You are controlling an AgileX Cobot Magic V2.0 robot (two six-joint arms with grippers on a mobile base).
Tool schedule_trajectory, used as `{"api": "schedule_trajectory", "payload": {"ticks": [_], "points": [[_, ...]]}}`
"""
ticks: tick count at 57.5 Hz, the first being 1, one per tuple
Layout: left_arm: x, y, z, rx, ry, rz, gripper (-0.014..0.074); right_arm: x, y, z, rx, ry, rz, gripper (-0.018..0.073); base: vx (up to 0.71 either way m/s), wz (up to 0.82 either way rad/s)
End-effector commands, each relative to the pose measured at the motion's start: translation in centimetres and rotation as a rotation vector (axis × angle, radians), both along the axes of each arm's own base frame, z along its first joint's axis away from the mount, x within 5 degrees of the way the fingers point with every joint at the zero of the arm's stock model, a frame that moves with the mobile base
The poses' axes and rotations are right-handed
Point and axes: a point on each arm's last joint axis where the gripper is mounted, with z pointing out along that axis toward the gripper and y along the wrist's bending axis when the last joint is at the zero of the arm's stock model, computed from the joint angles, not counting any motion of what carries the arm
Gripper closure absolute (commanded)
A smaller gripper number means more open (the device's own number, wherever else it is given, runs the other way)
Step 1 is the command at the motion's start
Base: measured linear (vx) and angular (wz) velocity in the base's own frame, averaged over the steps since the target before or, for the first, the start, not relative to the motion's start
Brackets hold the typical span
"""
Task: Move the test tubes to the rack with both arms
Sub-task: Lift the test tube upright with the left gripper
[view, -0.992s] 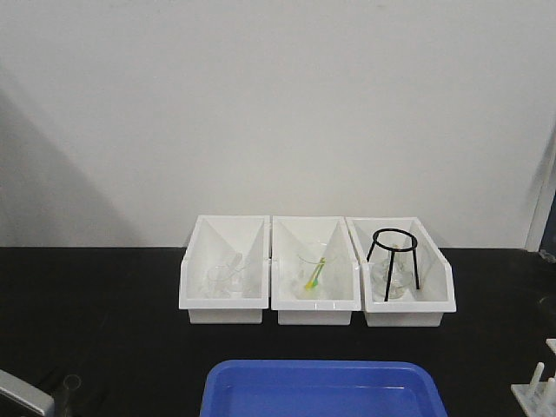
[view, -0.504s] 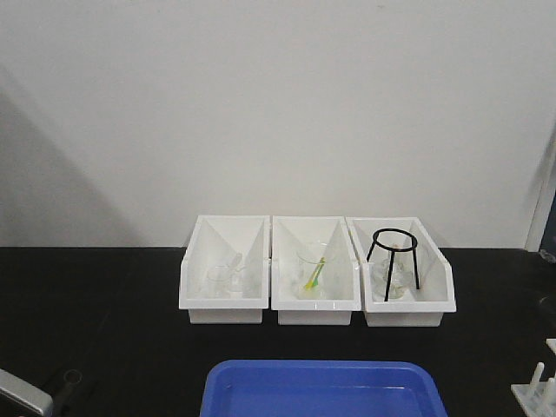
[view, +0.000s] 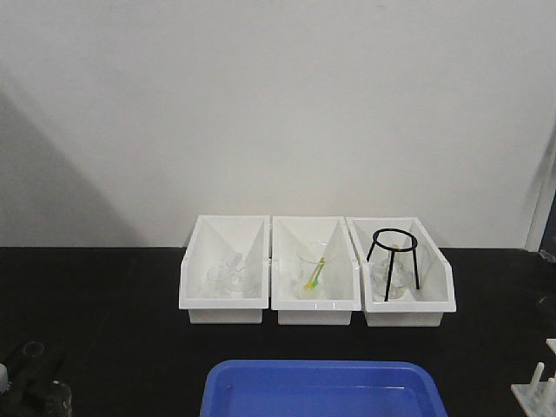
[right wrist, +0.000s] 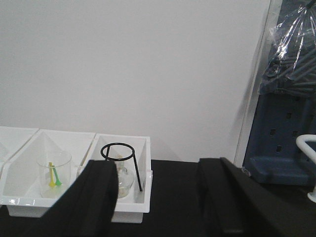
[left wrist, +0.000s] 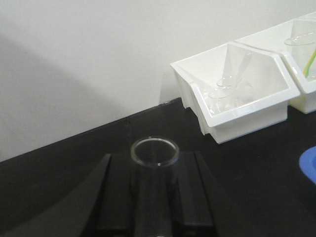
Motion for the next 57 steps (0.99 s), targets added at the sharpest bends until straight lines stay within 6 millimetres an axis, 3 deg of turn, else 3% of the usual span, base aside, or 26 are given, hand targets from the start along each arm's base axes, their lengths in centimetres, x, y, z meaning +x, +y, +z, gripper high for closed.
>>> {"api": "schedule_trajectory", "payload": {"ticks": [1, 24, 37, 48, 57], "points": [[-0.2, -0.1, 3.2, -0.051, -0.087, -0.004, 0.0617, -0.2, 0.0, 1.9, -0.022, -0.113, 0.003, 0.0145, 0.00, 0.00], [-2.1, -0.1, 11.5, -0.154, -0.046, -0.051, 0.0617, -0.1, 0.0, 1.7, -0.006, -0.089, 0.002, 0.0145, 0.00, 0.00], [-2.8, -0.3, 15.6, -0.220, -0.003, -0.074, 0.0617, 0.3, 0.0, 0.7, 0.015, 0.008, 0.000, 0.0145, 0.00, 0.00], [-3.2, -2.1, 17.2, -0.259, -0.022, -0.167, 0.0617, 1.7, 0.6, -0.6, 0.082, 0.106, 0.036, 0.0145, 0.00, 0.00], [-3.5, -4.5, 17.1, -0.293, 0.005, -0.275, 0.0617, 3.3, 3.8, -2.1, 0.069, 0.187, 0.199, 0.0145, 0.00, 0.00]]}}
